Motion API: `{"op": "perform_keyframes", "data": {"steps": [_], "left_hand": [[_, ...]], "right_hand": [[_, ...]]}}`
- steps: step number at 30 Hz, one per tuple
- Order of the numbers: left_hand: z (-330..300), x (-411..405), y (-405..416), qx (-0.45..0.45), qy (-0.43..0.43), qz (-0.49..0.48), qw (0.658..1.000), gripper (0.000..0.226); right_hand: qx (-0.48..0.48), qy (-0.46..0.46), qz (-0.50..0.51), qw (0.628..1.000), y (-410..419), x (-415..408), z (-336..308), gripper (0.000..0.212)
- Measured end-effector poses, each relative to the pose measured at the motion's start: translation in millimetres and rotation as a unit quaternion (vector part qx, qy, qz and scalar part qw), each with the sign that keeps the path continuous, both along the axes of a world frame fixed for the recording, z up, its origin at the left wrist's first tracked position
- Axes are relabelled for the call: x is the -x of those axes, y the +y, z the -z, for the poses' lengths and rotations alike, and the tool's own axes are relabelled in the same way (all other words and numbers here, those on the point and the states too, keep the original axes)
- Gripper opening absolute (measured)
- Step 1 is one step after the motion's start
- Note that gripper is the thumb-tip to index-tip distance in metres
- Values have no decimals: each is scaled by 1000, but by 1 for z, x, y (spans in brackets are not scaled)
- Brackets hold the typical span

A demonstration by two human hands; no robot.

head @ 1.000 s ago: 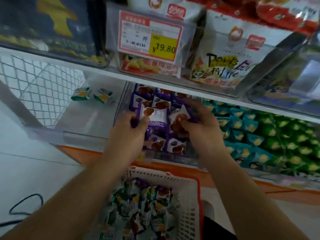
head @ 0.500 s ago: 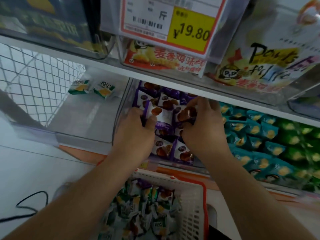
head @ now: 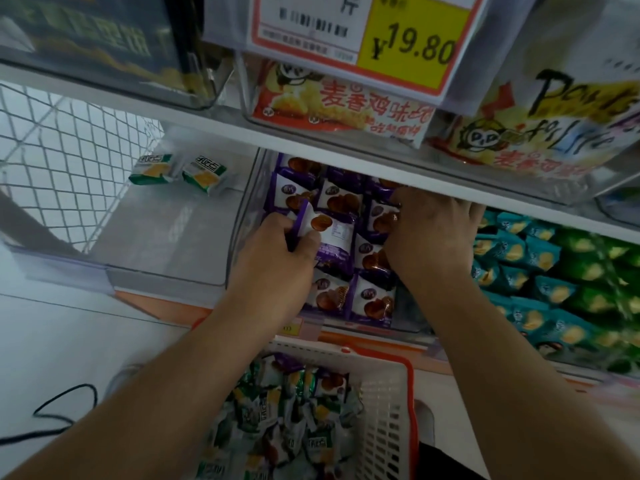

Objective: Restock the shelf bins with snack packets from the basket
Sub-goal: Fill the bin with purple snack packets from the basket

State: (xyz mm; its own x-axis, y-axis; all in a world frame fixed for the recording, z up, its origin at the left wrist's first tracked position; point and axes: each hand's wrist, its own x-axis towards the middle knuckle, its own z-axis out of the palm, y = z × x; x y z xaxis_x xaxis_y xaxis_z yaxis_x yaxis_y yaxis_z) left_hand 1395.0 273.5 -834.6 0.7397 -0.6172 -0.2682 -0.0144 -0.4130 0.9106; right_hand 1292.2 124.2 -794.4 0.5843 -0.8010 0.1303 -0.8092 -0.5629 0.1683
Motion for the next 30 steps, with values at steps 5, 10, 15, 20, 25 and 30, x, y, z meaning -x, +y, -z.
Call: {"op": "perform_keyframes", "data": {"steps": [5, 10, 15, 20, 25, 30], "left_hand": [[-6, -4, -2, 25, 34, -13, 999, 14], [-5, -3, -4, 4, 3, -1, 1000, 20], [-6, -4, -3, 23, 56, -15, 998, 22], [-6, -3, -2, 37, 76, -30, 996, 19], [-14, 2, -2, 74, 159, -64, 982, 19], [-24, 8, 1, 91, 128, -46, 986, 26]], "right_hand": [[-126, -46, -58, 989, 23, -5, -6, 56], [-258, 11, -36, 965, 23, -4, 18, 96], [-242, -69, -78, 965, 9, -2, 26, 88], [-348, -153, -53, 924, -1, 1, 10, 70], [-293, -257, -119, 913, 10, 3, 2, 65], [-351, -187, -258, 881, 24, 12, -7, 75]]}}
